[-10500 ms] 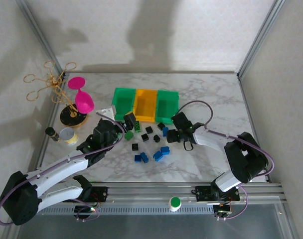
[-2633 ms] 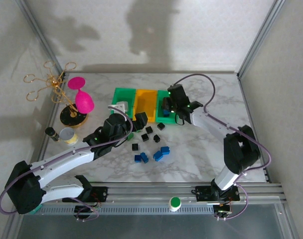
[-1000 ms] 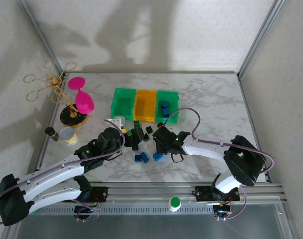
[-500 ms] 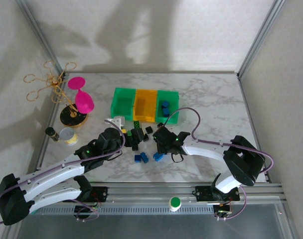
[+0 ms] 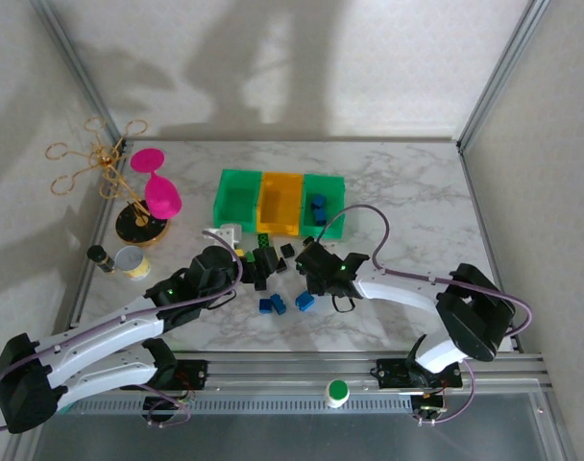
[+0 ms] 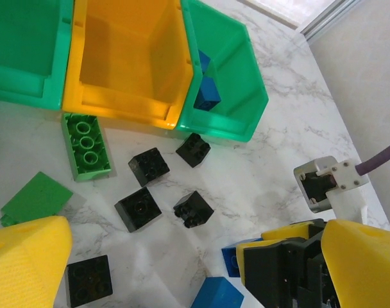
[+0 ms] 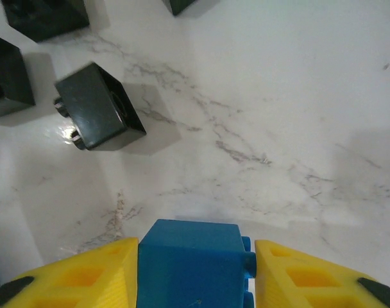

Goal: Sort the legos into containers by color
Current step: Pick up the lego from the bottom-center of the table, then place the lego in the container.

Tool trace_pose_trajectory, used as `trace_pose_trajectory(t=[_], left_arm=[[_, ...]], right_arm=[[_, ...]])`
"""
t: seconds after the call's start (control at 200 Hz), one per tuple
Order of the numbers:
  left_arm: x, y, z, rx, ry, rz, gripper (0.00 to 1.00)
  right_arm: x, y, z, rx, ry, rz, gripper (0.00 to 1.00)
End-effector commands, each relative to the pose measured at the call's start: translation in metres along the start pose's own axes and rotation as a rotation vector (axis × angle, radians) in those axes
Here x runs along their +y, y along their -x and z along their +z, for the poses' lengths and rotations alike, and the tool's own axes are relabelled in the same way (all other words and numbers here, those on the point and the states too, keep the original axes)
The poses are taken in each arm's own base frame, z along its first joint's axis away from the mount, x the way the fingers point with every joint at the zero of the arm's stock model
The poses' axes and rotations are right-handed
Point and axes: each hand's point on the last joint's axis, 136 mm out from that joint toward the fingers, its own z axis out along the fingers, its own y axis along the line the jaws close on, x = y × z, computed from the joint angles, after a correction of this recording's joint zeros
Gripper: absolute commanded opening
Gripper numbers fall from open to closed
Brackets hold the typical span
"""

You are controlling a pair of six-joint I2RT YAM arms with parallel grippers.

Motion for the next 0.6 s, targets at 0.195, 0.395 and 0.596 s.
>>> trace_pose_trajectory(t=[0.195, 0.395, 0.596], left_arm=[[-0.025, 0.038, 0.001, -0.091, -0.014, 0.027, 1.00], [-0.027, 0.055, 0.004, -0.130, -0.013, 0.025, 1.00], [-0.022, 0.073, 0.007, -0.175, 0.015, 0.025, 0.99]], right_arm=[[-0.010, 0.101, -0.043, -0.241, -0.018, 0.010, 0.47], [-0.020, 0.170, -0.038, -0.329, -0.021, 0.048, 0.49], [-0.034, 0.214, -0.004, -0.348, -0.061, 0.065, 0.49]])
